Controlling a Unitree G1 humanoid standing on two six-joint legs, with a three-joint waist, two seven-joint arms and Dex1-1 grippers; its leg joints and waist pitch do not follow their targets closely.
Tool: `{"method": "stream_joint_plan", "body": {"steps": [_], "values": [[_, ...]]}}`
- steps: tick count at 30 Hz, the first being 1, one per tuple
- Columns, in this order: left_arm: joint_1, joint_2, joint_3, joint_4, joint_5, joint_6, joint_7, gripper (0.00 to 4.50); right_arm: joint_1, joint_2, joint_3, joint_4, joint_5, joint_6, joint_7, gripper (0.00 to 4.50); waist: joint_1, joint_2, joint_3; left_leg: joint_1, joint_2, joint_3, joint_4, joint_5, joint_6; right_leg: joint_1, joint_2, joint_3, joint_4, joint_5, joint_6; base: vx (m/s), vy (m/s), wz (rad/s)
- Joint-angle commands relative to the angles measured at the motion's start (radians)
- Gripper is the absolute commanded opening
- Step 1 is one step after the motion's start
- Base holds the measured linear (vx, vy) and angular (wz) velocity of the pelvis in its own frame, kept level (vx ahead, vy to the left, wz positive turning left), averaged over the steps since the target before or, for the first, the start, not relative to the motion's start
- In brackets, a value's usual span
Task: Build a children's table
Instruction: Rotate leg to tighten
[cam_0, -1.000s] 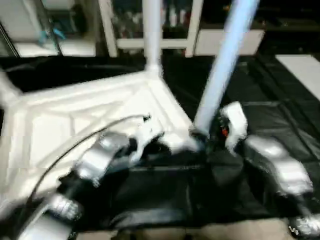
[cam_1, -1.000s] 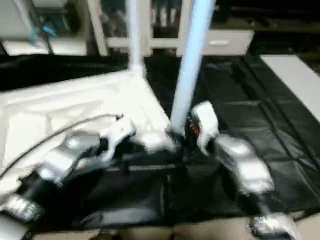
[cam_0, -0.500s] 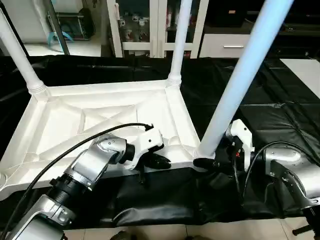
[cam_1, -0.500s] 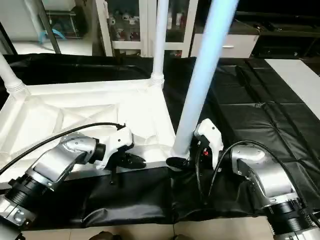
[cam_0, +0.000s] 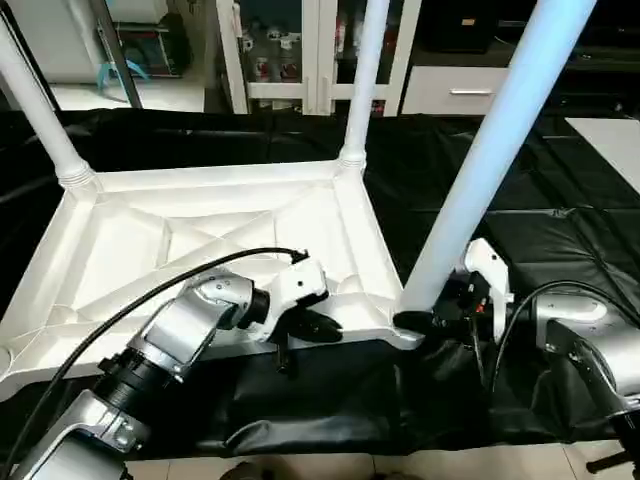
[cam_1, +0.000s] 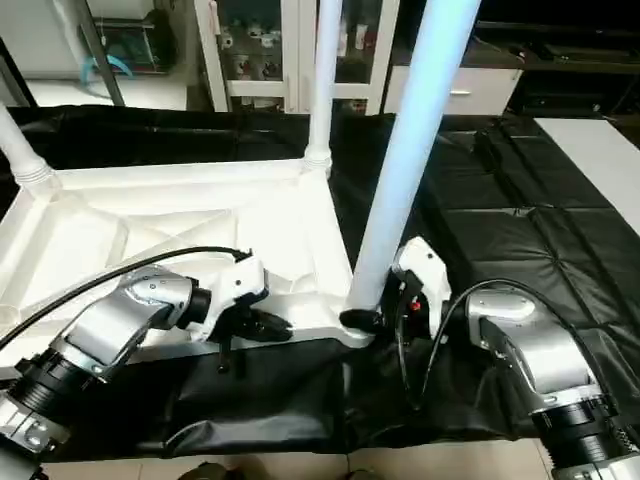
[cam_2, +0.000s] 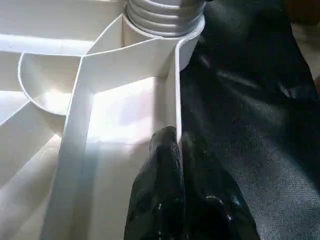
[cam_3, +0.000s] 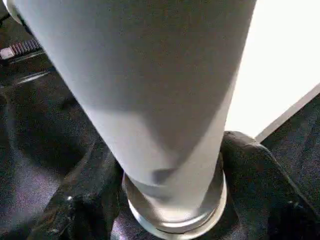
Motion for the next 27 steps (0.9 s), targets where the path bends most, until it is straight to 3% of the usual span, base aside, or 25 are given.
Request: {"method": "stream_joint_plan", "body": {"steps": [1, 7, 10, 14, 17, 18, 20, 21, 22, 23, 24, 25, 26, 27], "values": [[0.002, -0.004, -0.016, -0.025, 0.000, 0.008, -0.006, 0.00, -0.002, 0.007, 0.020, -0.010, 0.002, 0.014, 0.024, 2.59, -0.004, 0.000, -0.065, 0.040, 0.062, -0.034, -0.087, -0.319, -0.020, 0.027, -0.046, 0.027, -0.064, -0.324, -0.208, 0.000, 0.000, 0.00], [0.005, -0.005, -0.015, -0.031, 0.001, 0.015, -0.006, 0.00, -0.002, 0.026, 0.021, 0.007, -0.004, 0.014, 0.010, 2.30, -0.008, -0.002, -0.062, 0.041, 0.062, -0.038, -0.089, -0.363, -0.036, 0.025, -0.047, 0.027, -0.068, -0.384, -0.192, 0.000, 0.000, 0.00], [0.000, -0.026, 0.001, -0.006, 0.008, 0.008, 0.034, 0.00, -0.031, 0.099, -0.013, 0.085, -0.046, -0.006, -0.132, 2.20, -0.013, -0.001, -0.060, 0.041, 0.060, -0.040, -0.090, -0.384, -0.042, 0.024, -0.048, 0.026, -0.071, -0.418, -0.184, 0.000, 0.000, 0.00], [-0.025, -0.087, 0.035, 0.068, 0.034, -0.004, 0.154, 0.00, -0.074, 0.202, -0.065, 0.199, -0.091, -0.036, -0.338, 2.14, -0.037, -0.002, -0.054, 0.042, 0.053, -0.049, -0.089, -0.468, -0.075, 0.011, -0.049, 0.016, -0.087, -0.568, -0.136, 0.000, 0.000, 0.00], [-0.052, -0.145, 0.060, 0.138, 0.052, -0.005, 0.258, 0.00, -0.093, 0.282, -0.090, 0.255, -0.120, -0.051, -0.476, 2.10, -0.060, 0.000, -0.051, 0.047, 0.049, -0.065, -0.088, -0.568, -0.090, 0.010, -0.047, -0.003, -0.105, -0.670, -0.080, 0.000, 0.000, 0.00], [-0.059, -0.159, 0.063, 0.154, 0.056, -0.003, 0.281, 0.00, -0.098, 0.303, -0.095, 0.268, -0.128, -0.056, -0.508, 2.10, -0.065, 0.002, -0.050, 0.050, 0.048, -0.067, -0.088, -0.585, -0.089, 0.007, -0.047, -0.006, -0.109, -0.677, -0.077, 0.000, 0.000, 0.00], [-0.080, -0.200, 0.077, 0.199, 0.063, -0.004, 0.348, 0.00, -0.119, 0.357, -0.106, 0.321, -0.153, -0.076, -0.614, 2.08, -0.075, 0.007, -0.051, 0.052, 0.050, -0.076, -0.092, -0.622, -0.094, 0.015, -0.046, -0.019, -0.114, -0.668, -0.067, 0.000, 0.000, 0.00], [-0.093, -0.224, 0.088, 0.227, 0.072, -0.005, 0.389, 0.00, -0.135, 0.385, -0.109, 0.355, -0.172, -0.094, -0.673, 2.07, -0.086, 0.014, -0.049, 0.049, 0.050, -0.079, -0.097, -0.652, -0.099, 0.016, -0.044, -0.028, -0.118, -0.645, -0.070, -0.053, 0.032, -0.10], [-0.093, -0.224, 0.088, 0.227, 0.072, -0.005, 0.389, 0.00, -0.135, 0.385, -0.109, 0.355, -0.172, -0.094, -0.673, 2.07, -0.094, 0.022, -0.044, 0.061, 0.054, -0.085, -0.107, -0.731, -0.112, 0.017, -0.032, -0.054, -0.124, -0.619, -0.064, 0.000, 0.000, 0.00], [-0.107, -0.248, 0.099, 0.256, 0.081, -0.003, 0.435, 0.00, -0.152, 0.412, -0.114, 0.392, -0.188, -0.111, -0.733, 2.06, -0.094, 0.031, -0.038, 0.051, 0.068, -0.092, -0.140, -0.810, -0.125, 0.041, -0.021, -0.064, -0.096, -0.535, -0.068, 0.000, 0.000, 0.00], [-0.121, -0.271, 0.110, 0.289, 0.094, -0.006, 0.478, 0.00, -0.174, 0.438, -0.119, 0.435, -0.207, -0.130, -0.792, 2.06, -0.094, 0.038, -0.033, 0.041, 0.077, -0.084, -0.166, -0.847, -0.133, 0.054, -0.011, -0.073, -0.073, -0.477, -0.080, 0.000, 0.000, 0.00], [-0.133, -0.288, 0.119, 0.315, 0.102, -0.008, 0.512, 0.00, -0.194, 0.458, -0.122, 0.471, -0.222, -0.149, -0.843, 2.05, -0.064, 0.049, -0.036, 0.000, 0.100, -0.054, -0.234, -0.894, -0.145, 0.105, 0.005, -0.079, 0.065, -0.281, -0.111, -0.100, -0.007, 0.12], [-0.154, -0.317, 0.133, 0.359, 0.112, -0.010, 0.570, 0.00, -0.232, 0.497, -0.129, 0.539, -0.238, -0.181, -0.912, 2.04, -0.050, 0.032, -0.024, -0.034, 0.114, -0.034, -0.267, -0.897, -0.118, 0.122, 0.013, -0.066, 0.119, -0.236, -0.084, -0.100, -0.007, 0.12], [-0.164, -0.331, 0.142, 0.380, 0.114, -0.015, 0.604, 0.00, -0.253, 0.514, -0.127, 0.572, -0.246, -0.199, -0.941, 2.04, -0.015, 0.016, -0.048, 0.026, 0.081, 0.018, -0.230, -0.753, -0.103, 0.071, 0.000, -0.013, 0.101, -0.333, -0.058, -0.020, -0.094, 0.15]]}}
